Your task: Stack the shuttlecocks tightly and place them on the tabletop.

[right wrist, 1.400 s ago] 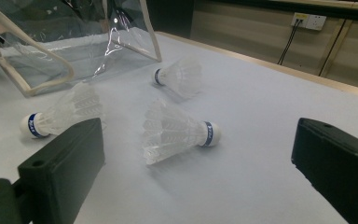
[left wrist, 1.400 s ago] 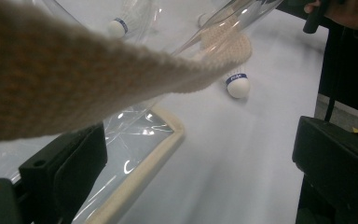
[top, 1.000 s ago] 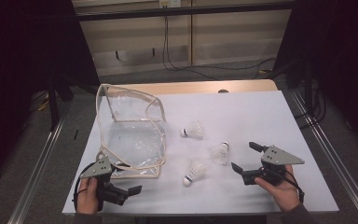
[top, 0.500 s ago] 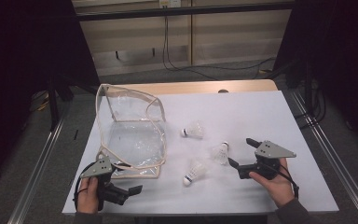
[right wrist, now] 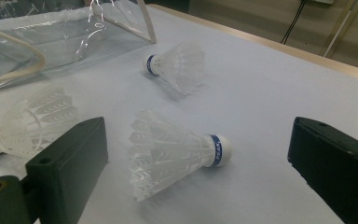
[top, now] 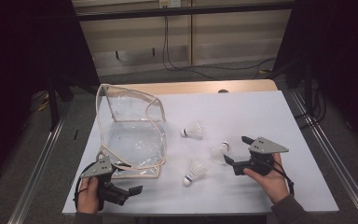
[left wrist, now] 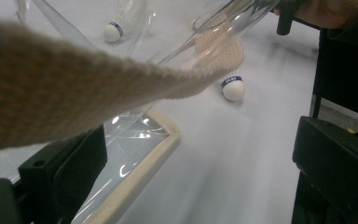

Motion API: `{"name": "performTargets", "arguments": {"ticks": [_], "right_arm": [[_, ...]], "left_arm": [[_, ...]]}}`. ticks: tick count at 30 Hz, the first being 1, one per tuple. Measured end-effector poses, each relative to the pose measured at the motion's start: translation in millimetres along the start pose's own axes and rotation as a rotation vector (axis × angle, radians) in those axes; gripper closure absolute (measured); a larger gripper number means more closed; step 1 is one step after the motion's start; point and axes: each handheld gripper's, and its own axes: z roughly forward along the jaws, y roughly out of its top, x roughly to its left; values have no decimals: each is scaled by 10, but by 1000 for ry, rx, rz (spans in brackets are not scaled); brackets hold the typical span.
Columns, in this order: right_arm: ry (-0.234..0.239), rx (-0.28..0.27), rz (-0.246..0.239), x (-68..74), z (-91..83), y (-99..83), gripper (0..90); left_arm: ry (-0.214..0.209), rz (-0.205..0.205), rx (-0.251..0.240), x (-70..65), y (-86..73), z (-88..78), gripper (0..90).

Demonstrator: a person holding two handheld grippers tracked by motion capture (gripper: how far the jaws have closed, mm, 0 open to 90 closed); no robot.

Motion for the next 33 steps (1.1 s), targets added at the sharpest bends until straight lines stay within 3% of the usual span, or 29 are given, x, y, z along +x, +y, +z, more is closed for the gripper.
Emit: {"name": "performTargets", "arguments": {"ticks": [19, 33], "right_arm": [[4, 34, -9, 12, 90, 25, 125], [26, 78, -54, 39, 129, 22, 288]], "left_arm": [[0, 4, 0, 10, 2, -1, 30], [2, -1, -2, 6, 5, 1, 30]]}}
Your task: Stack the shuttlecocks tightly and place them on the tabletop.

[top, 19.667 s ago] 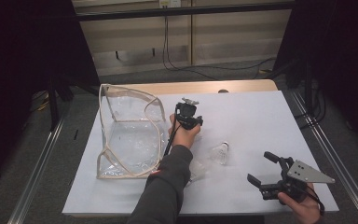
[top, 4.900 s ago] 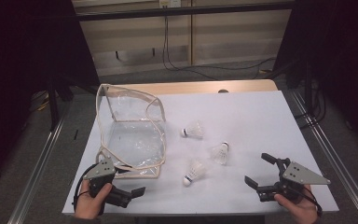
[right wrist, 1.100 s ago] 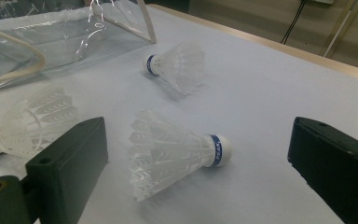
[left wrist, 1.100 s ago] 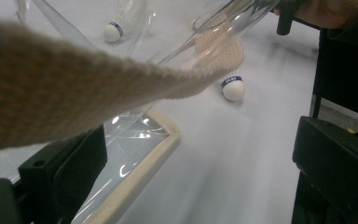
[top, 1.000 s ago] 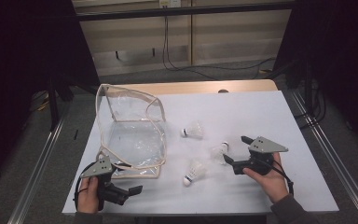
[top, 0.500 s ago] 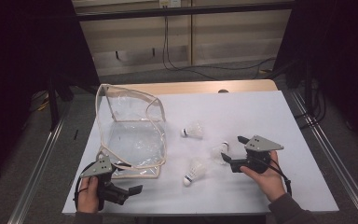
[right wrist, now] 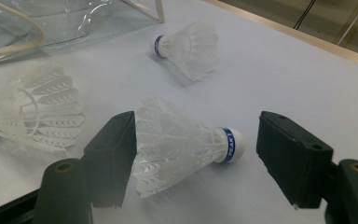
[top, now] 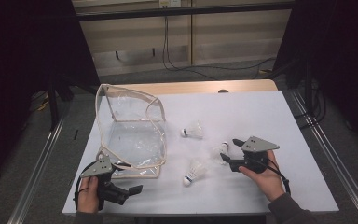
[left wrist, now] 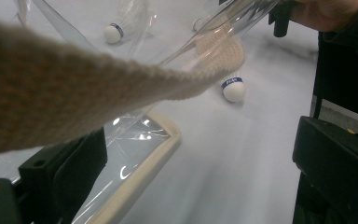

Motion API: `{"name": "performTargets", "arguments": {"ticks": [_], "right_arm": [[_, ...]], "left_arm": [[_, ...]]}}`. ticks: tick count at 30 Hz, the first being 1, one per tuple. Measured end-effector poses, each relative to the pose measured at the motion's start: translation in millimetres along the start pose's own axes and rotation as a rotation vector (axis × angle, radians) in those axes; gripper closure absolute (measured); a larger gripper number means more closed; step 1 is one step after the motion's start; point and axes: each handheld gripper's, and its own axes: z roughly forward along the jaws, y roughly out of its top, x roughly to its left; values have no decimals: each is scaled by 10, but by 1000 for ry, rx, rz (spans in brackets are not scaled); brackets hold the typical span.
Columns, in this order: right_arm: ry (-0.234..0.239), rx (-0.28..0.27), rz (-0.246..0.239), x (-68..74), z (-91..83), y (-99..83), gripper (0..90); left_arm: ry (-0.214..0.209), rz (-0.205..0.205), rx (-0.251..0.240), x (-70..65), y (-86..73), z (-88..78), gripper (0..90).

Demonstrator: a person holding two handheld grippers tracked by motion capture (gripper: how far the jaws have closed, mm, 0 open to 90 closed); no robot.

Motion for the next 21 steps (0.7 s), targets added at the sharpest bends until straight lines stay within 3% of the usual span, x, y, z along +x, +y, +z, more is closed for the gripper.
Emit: {"name": "performTargets", "arguments": {"ticks": [21], "right_arm": [[-8, 36, 12, -19, 46, -16, 392]], "left_arm": [[-3, -2, -5, 3, -3, 6, 30]]}}
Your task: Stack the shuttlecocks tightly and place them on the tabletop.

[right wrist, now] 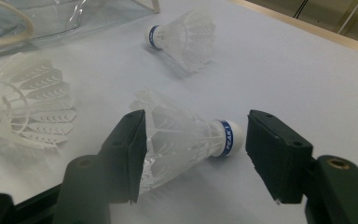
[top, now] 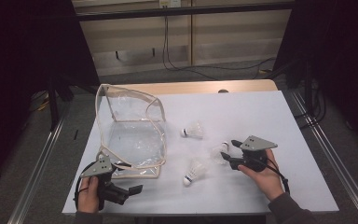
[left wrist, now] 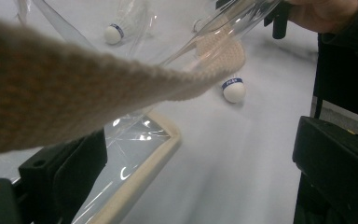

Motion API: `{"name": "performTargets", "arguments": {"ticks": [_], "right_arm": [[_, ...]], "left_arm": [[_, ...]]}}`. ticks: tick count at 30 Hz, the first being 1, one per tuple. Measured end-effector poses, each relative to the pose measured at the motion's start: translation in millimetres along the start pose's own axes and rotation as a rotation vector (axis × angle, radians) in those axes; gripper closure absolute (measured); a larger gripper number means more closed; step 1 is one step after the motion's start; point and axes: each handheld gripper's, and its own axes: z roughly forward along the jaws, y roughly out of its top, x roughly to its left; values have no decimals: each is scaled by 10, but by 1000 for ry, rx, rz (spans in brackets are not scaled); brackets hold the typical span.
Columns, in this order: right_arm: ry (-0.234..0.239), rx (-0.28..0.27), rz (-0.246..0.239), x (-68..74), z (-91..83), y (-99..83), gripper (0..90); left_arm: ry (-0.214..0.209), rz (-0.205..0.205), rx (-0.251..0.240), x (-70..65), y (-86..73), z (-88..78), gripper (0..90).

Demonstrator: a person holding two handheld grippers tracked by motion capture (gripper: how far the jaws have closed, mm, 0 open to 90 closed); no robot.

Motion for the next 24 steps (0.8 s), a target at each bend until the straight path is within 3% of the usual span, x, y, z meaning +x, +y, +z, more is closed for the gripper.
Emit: {"name": "performTargets", "arguments": {"ticks": [13, 24], "right_arm": [[2, 24, 27, -18, 16, -2, 480], [8, 35, 31, -80, -6, 15, 667]], "left_arm": [[1, -1, 5, 3, -5, 8, 30], [4, -1, 4, -1, -5, 11, 30]]}}
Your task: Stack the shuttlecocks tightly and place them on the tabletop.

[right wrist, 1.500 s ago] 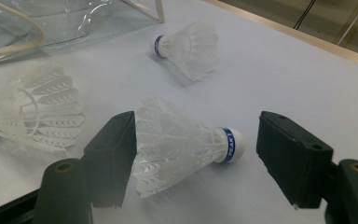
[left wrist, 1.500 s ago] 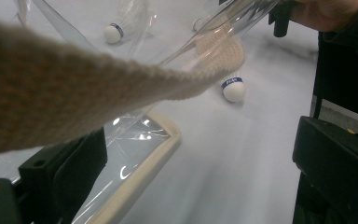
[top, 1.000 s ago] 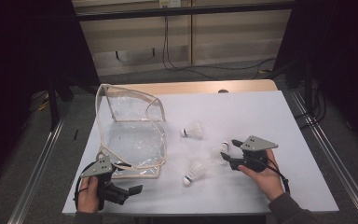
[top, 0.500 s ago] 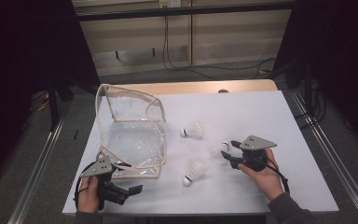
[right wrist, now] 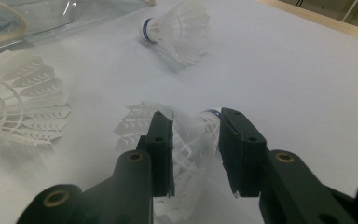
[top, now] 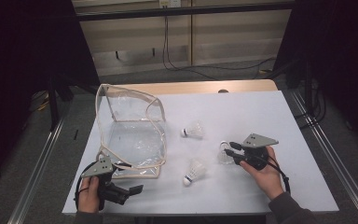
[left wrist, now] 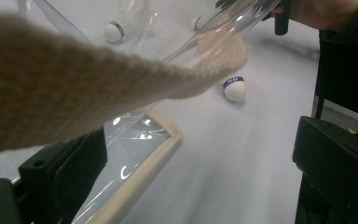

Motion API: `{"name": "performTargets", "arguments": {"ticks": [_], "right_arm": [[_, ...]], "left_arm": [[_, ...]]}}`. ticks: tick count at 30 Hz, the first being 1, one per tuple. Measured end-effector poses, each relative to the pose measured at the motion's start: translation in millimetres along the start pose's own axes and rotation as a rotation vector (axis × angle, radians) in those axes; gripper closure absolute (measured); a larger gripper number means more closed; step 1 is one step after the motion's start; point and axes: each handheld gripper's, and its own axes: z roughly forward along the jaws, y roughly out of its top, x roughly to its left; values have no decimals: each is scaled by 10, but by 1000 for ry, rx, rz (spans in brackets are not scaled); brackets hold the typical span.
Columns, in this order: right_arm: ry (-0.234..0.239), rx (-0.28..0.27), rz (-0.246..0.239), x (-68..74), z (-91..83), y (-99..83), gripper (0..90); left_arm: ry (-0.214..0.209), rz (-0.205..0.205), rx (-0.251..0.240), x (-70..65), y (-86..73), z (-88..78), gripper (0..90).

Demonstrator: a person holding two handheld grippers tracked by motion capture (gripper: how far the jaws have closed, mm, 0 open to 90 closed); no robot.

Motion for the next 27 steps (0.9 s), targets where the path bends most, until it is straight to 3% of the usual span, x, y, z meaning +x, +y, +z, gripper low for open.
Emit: {"name": "performTargets", "arguments": {"ticks": [7, 27], "right_arm": [[-13, 5, -2, -41, -9, 4, 725], [18, -17, 35, -130, -43, 59, 881]], "left_arm": [[2, -1, -1, -1, 0, 1, 30], [4, 0, 2, -2, 3, 0, 30]]}}
